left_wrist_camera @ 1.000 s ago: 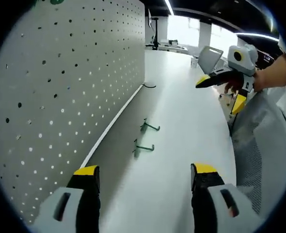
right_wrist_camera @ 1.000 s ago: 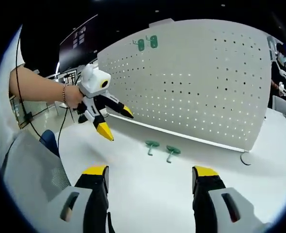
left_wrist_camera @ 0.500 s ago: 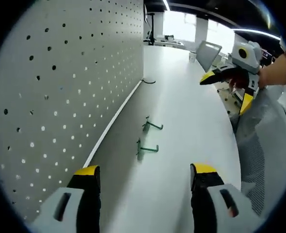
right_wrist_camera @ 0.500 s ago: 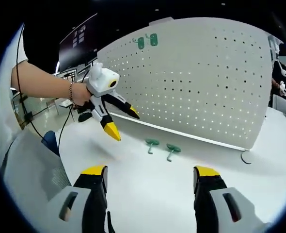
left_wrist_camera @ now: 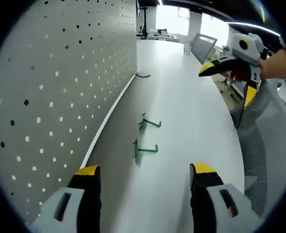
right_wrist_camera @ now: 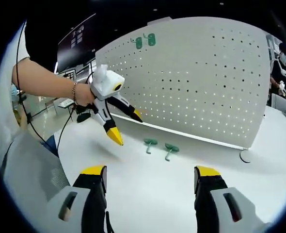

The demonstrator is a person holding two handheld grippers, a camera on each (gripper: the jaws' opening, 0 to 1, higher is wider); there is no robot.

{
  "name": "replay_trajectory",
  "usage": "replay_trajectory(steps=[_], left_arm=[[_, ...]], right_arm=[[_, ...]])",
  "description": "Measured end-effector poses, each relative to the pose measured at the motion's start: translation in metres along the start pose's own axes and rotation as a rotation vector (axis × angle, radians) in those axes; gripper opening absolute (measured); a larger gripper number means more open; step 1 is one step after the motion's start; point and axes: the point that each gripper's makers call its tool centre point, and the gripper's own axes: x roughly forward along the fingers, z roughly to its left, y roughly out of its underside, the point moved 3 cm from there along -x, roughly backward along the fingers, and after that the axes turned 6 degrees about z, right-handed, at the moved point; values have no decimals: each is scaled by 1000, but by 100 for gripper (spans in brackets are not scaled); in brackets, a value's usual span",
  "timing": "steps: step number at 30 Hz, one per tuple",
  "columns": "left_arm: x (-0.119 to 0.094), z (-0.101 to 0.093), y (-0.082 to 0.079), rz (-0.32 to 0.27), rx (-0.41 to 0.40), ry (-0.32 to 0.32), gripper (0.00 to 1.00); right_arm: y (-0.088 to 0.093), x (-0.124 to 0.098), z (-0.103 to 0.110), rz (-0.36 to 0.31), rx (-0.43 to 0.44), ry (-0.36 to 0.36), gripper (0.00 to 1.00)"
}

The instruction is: Insert the hook assembly into the mounting plate slot until the hook locks in place.

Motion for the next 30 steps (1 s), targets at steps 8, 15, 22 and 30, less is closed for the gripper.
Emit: replay_trajectory(steps=[8, 15, 22, 30], left_arm=[[9, 3, -6, 17, 20, 5, 75], [20, 3, -8, 54, 56, 12, 74], [29, 5, -5, 86, 86, 15, 73], [38, 2, 0, 128, 98, 28, 73]], right_arm=[[0, 0, -1, -1, 6, 3, 72], [1, 0, -1, 2, 5, 2, 72], [0, -1, -1, 0, 6, 6, 71], [-1, -1, -3, -6, 13, 12, 71]])
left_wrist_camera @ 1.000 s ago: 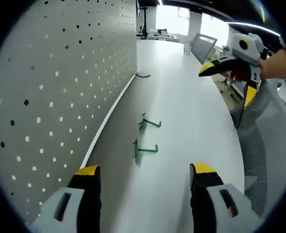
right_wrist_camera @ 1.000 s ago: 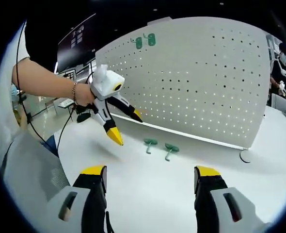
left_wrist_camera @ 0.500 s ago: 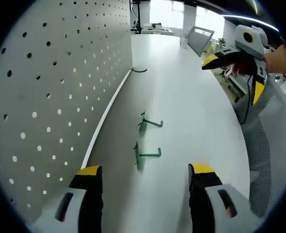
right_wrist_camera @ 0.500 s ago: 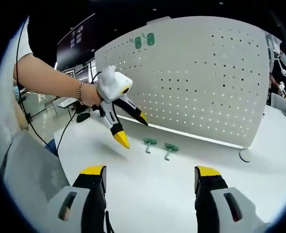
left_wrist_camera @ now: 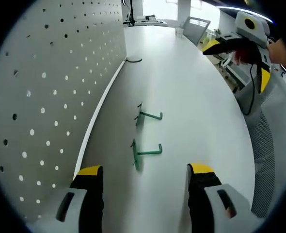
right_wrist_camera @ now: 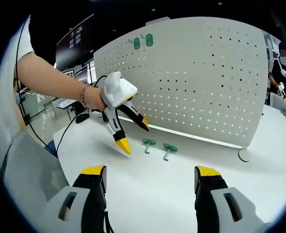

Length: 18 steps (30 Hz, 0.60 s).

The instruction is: Insert the hook assembly into the mounting plate slot until the hook locks in place.

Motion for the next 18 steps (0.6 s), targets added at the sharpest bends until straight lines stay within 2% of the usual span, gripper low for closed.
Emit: replay_trajectory(steps=[18], left_arm=[[14, -5, -5, 42, 50, 41, 72]], right_arm=[[-1, -2, -2, -11, 16, 6, 71]])
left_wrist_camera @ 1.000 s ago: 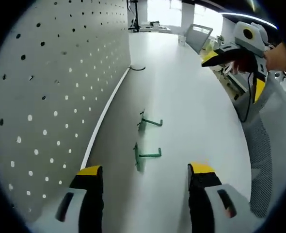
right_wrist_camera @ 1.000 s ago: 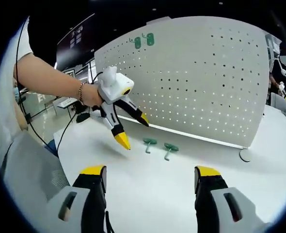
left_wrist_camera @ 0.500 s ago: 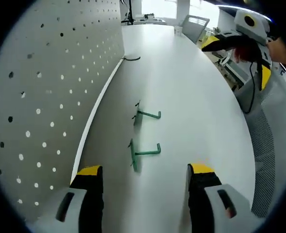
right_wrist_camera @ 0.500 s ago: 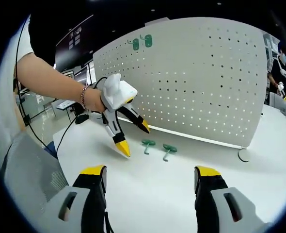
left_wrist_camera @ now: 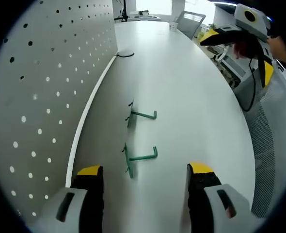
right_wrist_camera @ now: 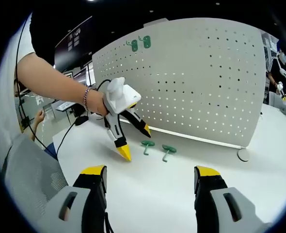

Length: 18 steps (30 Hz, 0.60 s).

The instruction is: Insert the hook assembly into the mounting plate slot until the hook locks in place.

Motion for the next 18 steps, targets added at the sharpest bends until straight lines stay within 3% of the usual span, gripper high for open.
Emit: replay_trajectory(steps=[15, 18], left_arm=[[2, 5, -2, 16, 0, -7, 66], [1, 7, -2, 12, -8, -12, 58]], right_arm=[[0, 0, -2, -2, 12, 6, 68], [0, 0, -2, -3, 9, 7, 68]])
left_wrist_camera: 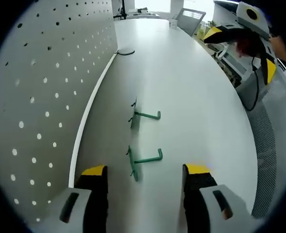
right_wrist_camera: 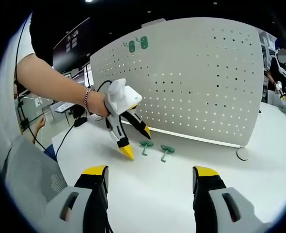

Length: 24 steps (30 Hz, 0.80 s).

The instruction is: Insert the hook assembly into the mounting plate slot until the hook locks in place.

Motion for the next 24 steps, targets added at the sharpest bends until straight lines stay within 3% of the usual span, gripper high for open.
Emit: replay_trajectory(steps=[3, 24], left_arm=[[-2, 2, 1, -2, -11, -6, 47], [-3, 9, 4, -18, -87, -43, 20]], right_arm=[[-1, -1, 0, -1, 1, 4, 67], [-1, -2, -2, -6, 7, 8, 66]])
